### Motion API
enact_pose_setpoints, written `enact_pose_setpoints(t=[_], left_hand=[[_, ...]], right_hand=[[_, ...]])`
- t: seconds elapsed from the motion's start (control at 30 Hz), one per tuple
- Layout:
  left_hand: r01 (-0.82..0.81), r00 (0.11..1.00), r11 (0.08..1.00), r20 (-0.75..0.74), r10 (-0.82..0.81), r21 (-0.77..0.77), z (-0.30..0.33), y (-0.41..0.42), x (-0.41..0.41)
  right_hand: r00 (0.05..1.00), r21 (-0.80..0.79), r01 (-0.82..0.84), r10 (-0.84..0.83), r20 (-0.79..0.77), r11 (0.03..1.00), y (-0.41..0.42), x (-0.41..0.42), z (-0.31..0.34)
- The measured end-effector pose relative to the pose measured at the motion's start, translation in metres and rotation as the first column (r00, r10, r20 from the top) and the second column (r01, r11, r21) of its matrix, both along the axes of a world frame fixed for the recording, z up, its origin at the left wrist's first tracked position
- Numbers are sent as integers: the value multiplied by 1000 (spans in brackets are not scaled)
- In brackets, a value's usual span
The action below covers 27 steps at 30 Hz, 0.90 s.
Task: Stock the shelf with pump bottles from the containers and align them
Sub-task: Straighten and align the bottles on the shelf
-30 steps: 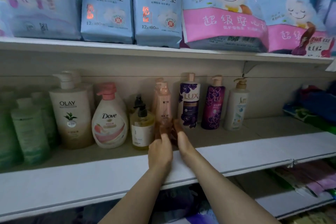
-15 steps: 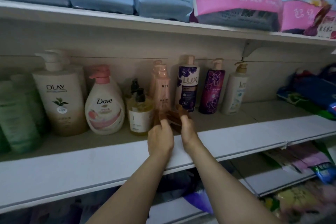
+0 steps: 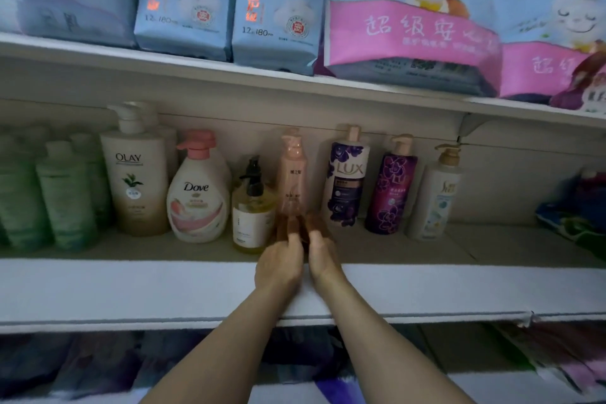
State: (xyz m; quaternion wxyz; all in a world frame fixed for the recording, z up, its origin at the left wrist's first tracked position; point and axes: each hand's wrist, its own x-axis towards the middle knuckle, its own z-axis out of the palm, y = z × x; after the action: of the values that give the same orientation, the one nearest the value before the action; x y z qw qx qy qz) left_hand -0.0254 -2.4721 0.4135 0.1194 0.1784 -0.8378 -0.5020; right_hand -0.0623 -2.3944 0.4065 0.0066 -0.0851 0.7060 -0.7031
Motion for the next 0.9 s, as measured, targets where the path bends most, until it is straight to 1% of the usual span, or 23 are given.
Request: enact_pose_setpoints(t=[0.1,0.2,0.27,0.33,0.47,0.6,0.7,0.77,0.9], left_hand=[[-42,999,999,9,41,32,1,5,1],[-89,995,995,38,87,40,1,4,-2],[-127,990,992,65,126,5,2,3,-6],[-142,987,989,67,145,-37,3,3,-10],[-177,981,983,79,180,-44,2,6,-13],[-167,982,985,80,170,-40,3,6,-10],[-158,987,986,31,156,45,4,5,-3],[-148,989,984,13,148,100,6,5,0],[-130,991,989,38,128,65,11,7,3]], right_hand=[[999,52,-32,31,19,998,1,-6,-2],[997,2,-59,59,44,998,-2,-8,-5],[999,-43,-32,33,25,999,-5,-11,-7],[999,-60,-15,17,29,998,-6,-13,-5],[999,-71,-19,21,29,997,-6,-15,-4],[1000,-54,-7,7,-11,999,-6,-9,-2],[999,-113,32,-35,-26,993,-4,-7,-1],[999,-153,26,-29,-19,988,-4,-6,0],[1000,-158,-10,9,-8,987,-10,-9,-3]])
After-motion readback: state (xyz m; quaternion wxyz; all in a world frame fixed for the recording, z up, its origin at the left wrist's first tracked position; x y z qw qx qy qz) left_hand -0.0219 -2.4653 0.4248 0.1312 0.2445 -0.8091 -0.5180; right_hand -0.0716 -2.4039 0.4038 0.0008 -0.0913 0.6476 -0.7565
